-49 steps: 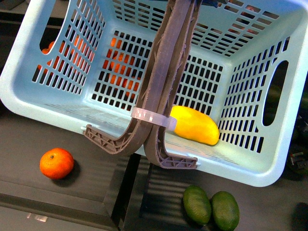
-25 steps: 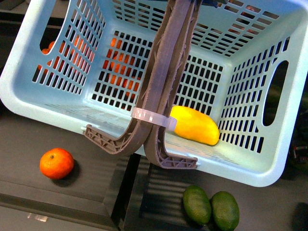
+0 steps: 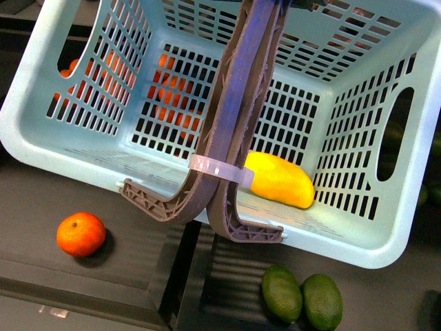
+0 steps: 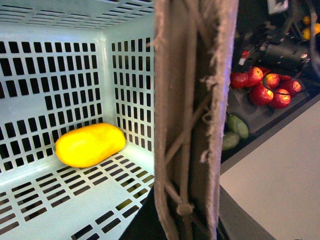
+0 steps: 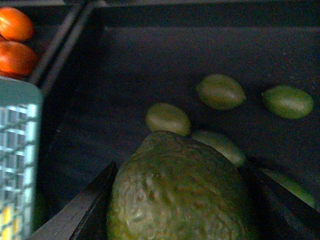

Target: Pick mango and avocado into basket

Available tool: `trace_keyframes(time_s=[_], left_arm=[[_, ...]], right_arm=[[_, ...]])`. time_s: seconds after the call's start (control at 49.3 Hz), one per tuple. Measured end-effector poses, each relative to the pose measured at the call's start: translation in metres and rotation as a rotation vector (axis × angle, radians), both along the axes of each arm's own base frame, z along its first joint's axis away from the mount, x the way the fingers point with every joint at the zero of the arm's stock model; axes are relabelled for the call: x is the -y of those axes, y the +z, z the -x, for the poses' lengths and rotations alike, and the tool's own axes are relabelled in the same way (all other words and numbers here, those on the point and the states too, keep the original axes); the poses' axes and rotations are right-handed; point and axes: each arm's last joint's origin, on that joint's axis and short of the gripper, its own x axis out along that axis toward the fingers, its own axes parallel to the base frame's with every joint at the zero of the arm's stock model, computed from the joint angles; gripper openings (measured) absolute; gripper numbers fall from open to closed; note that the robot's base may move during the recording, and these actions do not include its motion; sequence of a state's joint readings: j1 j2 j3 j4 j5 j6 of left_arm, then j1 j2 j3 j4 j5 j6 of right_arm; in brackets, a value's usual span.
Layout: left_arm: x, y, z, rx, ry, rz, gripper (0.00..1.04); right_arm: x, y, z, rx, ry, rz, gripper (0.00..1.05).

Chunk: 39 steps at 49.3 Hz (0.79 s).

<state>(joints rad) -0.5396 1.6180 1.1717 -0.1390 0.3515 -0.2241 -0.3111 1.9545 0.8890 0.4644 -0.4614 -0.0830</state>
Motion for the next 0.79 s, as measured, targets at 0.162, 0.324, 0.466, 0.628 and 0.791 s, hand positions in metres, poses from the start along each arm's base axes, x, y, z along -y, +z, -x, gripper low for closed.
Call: trace_keyframes(time_s=[0.162, 0.324, 0.466, 0.628, 0.791], left_arm=[[0.000, 0.000, 0.000, 0.000, 0.000, 0.000, 0.08], [0.000, 0.000, 0.000, 0.000, 0.000, 0.000, 0.08], [0.000, 0.000, 0.000, 0.000, 0.000, 0.000, 0.08], [0.000, 0.000, 0.000, 0.000, 0.000, 0.000, 0.08], [0.000, 0.000, 0.000, 0.000, 0.000, 0.000, 0.08]], right_arm=[[-0.032, 0.065, 0.017, 0.112, 0.058, -0.016, 0.67], [-0.079, 0.122, 0.041, 0.220, 0.162, -0.023, 0.67], [-0.122, 0.127, 0.052, 0.215, 0.232, -0.025, 0.67], [-0.157, 0.112, 0.049, 0.163, 0.253, -0.016, 0.67], [-0.169, 0.098, 0.043, 0.129, 0.226, -0.016, 0.78]])
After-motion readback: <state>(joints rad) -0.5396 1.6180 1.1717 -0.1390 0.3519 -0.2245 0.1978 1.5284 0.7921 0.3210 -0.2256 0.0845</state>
